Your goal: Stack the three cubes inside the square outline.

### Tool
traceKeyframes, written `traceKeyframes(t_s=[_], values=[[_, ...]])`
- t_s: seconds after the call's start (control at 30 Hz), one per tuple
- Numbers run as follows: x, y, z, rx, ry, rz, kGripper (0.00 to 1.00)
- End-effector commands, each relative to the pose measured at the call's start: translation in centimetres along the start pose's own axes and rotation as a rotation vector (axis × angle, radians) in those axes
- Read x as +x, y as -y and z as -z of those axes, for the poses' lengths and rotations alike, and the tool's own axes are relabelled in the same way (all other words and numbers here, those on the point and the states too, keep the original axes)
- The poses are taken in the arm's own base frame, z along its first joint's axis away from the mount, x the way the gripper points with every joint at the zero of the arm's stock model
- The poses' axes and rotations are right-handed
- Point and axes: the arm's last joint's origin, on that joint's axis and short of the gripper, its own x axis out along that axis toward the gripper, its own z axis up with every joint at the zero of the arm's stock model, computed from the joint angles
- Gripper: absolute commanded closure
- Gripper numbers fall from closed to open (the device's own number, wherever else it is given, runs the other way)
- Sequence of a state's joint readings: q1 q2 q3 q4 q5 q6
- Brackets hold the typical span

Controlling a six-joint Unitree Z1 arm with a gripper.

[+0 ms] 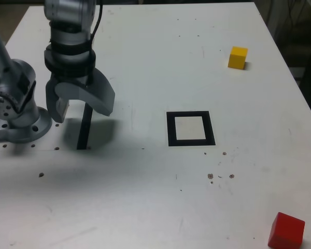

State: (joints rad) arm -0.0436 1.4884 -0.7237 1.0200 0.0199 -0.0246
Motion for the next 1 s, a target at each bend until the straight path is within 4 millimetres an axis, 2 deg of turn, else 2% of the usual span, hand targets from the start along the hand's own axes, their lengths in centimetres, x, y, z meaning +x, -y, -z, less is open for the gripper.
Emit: traceKeyframes(t_s=[0.0,0.67,0.97], values=[[0.0,0.0,-0.2,-0.004,0.000,0.002,0.00],[-0.1,0.0,-0.7,-0.002,-0.008,0.007,0.00],[-0.7,1.1,-2.4,0.049,0.003,0.021,0.00]])
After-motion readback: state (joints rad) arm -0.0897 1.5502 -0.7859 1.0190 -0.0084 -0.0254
